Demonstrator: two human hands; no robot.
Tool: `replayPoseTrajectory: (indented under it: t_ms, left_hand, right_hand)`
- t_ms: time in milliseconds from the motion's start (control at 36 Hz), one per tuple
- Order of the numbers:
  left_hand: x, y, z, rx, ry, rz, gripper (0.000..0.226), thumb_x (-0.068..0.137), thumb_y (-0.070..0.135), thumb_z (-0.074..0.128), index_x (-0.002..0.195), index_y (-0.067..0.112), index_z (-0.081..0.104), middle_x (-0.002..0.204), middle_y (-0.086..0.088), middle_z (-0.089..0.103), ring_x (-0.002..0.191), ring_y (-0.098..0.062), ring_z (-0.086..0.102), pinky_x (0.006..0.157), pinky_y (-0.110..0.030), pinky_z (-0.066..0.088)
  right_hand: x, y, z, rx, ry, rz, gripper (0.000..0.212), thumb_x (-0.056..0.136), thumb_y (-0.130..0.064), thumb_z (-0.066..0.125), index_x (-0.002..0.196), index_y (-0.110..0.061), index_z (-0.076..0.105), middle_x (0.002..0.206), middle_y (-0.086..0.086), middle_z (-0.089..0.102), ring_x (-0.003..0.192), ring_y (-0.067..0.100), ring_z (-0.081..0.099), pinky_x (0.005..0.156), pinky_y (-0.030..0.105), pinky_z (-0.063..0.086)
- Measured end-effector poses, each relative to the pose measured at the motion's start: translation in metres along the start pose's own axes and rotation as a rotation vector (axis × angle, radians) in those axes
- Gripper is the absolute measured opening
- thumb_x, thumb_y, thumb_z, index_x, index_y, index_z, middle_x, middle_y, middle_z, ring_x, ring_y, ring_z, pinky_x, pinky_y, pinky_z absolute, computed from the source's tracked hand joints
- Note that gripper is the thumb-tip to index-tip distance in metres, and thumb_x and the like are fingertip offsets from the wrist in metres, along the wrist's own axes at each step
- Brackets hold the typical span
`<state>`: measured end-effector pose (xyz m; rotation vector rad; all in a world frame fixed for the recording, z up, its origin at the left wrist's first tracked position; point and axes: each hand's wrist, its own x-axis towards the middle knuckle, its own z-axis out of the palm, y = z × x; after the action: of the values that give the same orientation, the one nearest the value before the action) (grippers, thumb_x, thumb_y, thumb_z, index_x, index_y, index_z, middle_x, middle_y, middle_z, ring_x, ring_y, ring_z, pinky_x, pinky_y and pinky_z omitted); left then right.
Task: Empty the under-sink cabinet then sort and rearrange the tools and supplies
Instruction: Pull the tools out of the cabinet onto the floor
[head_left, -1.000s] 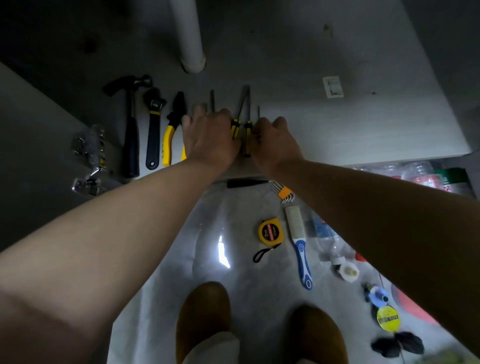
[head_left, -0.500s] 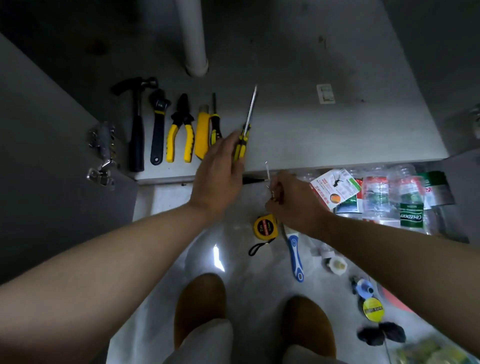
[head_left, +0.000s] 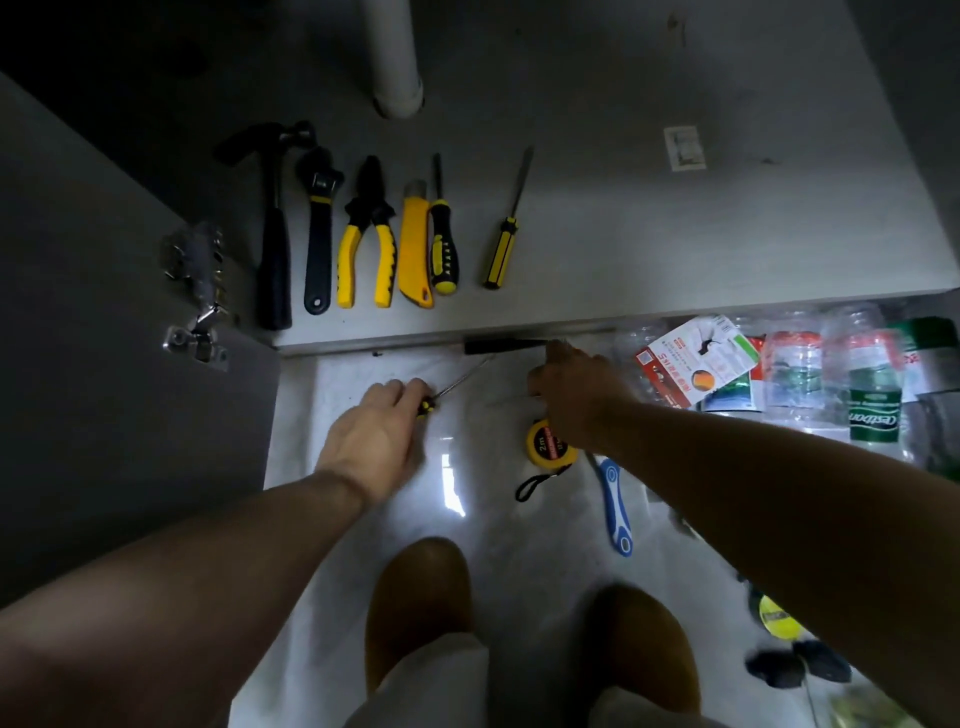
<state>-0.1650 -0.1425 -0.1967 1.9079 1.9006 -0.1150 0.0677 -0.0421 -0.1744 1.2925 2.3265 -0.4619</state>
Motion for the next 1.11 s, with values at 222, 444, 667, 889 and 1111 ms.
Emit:
replayPoseTrajectory:
  t_ms: [222,444,667,889,1111]
  left_hand:
    - [0.013,-0.005,-0.003,0.138,-0.031,-0.193,0.059,0.084,0.000,0.051,0.131,0.032,0.040,0.125,-0.004,0.047,0.117,-0.027,0.044,0.088,-0.043,0.048]
    - [0.021,-0.003,-0.009,0.275,0.013,-0.235,0.050,0.088,0.011,0.057,0.135,0.024,0.044,0.130,-0.007,0.050,0.122,-0.028,0.045,0.090,-0.041,0.047]
    - [0.024,0.036,-0.032,0.057,0.255,0.155,0.025,0.095,0.042,0.047,0.095,0.025,0.066,0.102,0.004,0.064,0.097,-0.022,0.064,0.068,-0.031,0.052]
    - [0.051,0.057,-0.068,-0.110,0.670,0.175,0.014,0.095,0.027,0.051,0.090,0.014,0.052,0.095,-0.006,0.050,0.087,-0.022,0.048,0.062,-0.033,0.039]
    - [0.095,0.055,-0.100,0.012,0.495,-0.100,0.048,0.089,0.032,0.061,0.135,0.019,0.053,0.128,-0.012,0.055,0.112,-0.034,0.053,0.089,-0.042,0.042]
  right_hand:
    - [0.008,-0.014,0.003,0.110,0.043,-0.018,0.048,0.087,-0.006,0.057,0.134,-0.014,0.053,0.135,0.017,0.042,0.124,0.035,0.047,0.094,0.047,0.053]
    - [-0.014,-0.014,-0.006,0.350,0.246,-0.211,0.033,0.087,-0.003,0.055,0.118,-0.013,0.062,0.128,0.009,0.049,0.101,0.027,0.059,0.073,0.028,0.042]
    - [0.003,-0.015,-0.063,0.514,0.660,-0.039,0.054,0.089,-0.015,0.056,0.142,-0.019,0.043,0.139,0.012,0.034,0.117,0.029,0.051,0.079,0.044,0.059]
    - [0.031,-0.012,-0.080,0.252,0.460,0.025,0.048,0.095,-0.035,0.057,0.140,-0.018,0.050,0.133,0.014,0.050,0.121,0.036,0.043,0.089,0.048,0.052]
    - [0.012,0.003,-0.059,0.344,0.595,0.139,0.024,0.089,-0.008,0.058,0.112,-0.007,0.050,0.104,0.015,0.057,0.094,0.032,0.055,0.065,0.034,0.039]
